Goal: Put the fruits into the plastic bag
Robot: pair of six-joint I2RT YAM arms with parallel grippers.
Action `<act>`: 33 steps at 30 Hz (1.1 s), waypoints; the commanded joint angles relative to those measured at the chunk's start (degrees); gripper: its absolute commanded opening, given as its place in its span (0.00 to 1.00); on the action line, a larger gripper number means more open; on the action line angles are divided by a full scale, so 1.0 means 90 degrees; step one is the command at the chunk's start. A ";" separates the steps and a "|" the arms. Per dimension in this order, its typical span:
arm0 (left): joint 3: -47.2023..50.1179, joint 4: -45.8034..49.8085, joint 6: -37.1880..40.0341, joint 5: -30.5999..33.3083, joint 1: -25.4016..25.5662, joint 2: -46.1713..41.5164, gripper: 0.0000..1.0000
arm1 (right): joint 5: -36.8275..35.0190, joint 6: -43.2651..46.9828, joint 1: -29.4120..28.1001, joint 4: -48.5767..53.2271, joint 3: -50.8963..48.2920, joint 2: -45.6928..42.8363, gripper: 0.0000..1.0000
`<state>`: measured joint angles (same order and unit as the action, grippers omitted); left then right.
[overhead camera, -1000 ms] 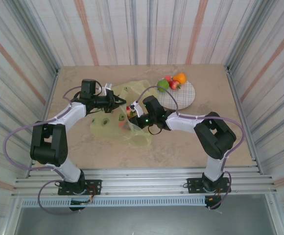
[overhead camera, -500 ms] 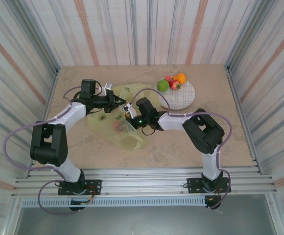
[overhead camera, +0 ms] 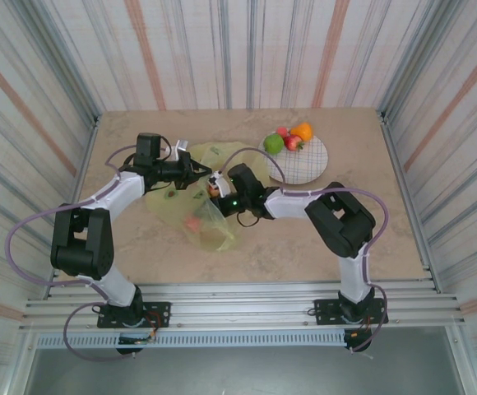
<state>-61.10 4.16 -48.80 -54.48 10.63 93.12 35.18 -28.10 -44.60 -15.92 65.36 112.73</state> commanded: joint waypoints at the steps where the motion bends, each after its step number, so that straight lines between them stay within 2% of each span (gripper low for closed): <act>1: 0.0048 -0.0066 -0.0036 -0.0159 0.0049 0.0080 0.00 | -0.0172 -0.0096 0.0106 0.0009 -0.0182 -0.0424 0.73; 20: 0.0056 -0.0089 -0.0067 -0.0155 0.0059 0.0113 0.00 | -0.1302 0.0521 0.0910 0.1063 -0.1144 -0.2109 0.70; 26: 0.0055 -0.0095 -0.0064 -0.0149 0.0059 0.0122 0.00 | -0.0766 0.0805 0.1126 0.1066 -0.1451 -0.2689 0.67; 33: 0.0060 -0.0082 -0.0057 -0.0154 0.0056 0.0122 0.00 | -0.0154 0.1348 0.1400 0.1565 -0.1451 -0.3349 0.66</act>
<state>-61.10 3.97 -49.36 -54.48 10.74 93.86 30.28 -19.66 -33.52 -4.54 52.95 86.11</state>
